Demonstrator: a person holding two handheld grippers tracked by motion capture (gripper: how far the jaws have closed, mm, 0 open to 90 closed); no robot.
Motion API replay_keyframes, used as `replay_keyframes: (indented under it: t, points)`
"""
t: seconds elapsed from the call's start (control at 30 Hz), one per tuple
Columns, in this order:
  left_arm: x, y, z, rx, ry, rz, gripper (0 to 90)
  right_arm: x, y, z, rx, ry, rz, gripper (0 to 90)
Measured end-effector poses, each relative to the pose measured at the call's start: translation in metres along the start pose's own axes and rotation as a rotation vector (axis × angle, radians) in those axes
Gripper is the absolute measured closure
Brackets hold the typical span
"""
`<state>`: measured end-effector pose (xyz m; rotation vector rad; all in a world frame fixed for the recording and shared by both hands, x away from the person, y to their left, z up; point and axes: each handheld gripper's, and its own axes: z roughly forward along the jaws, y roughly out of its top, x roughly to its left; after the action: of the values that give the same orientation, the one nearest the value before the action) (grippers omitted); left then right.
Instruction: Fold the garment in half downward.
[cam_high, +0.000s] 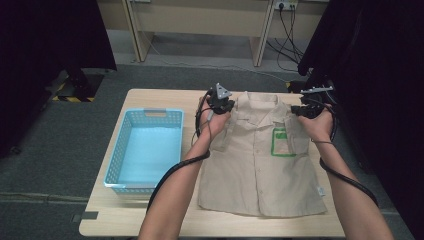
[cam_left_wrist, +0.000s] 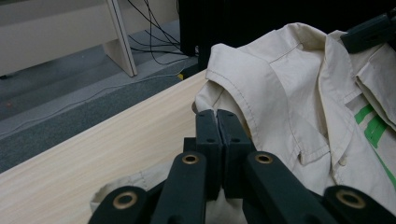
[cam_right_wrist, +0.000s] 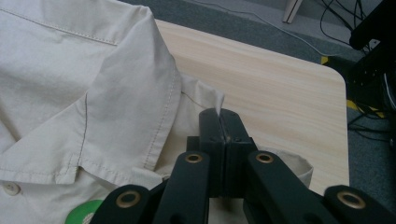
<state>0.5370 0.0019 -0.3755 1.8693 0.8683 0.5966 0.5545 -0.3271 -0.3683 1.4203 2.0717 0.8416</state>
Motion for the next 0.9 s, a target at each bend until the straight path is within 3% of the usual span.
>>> replay_keyframes:
  t: [0.43,0.9]
  points:
    - [0.003,0.005,-0.006,-0.031,0.009,-0.014,88.3,0.003,0.010,-0.009,-0.038,-0.008,-0.007,89.6]
    - [0.003,0.021,-0.016,-0.066,0.026,0.014,88.3,0.006,0.020,-0.020,-0.083,-0.022,-0.010,89.7]
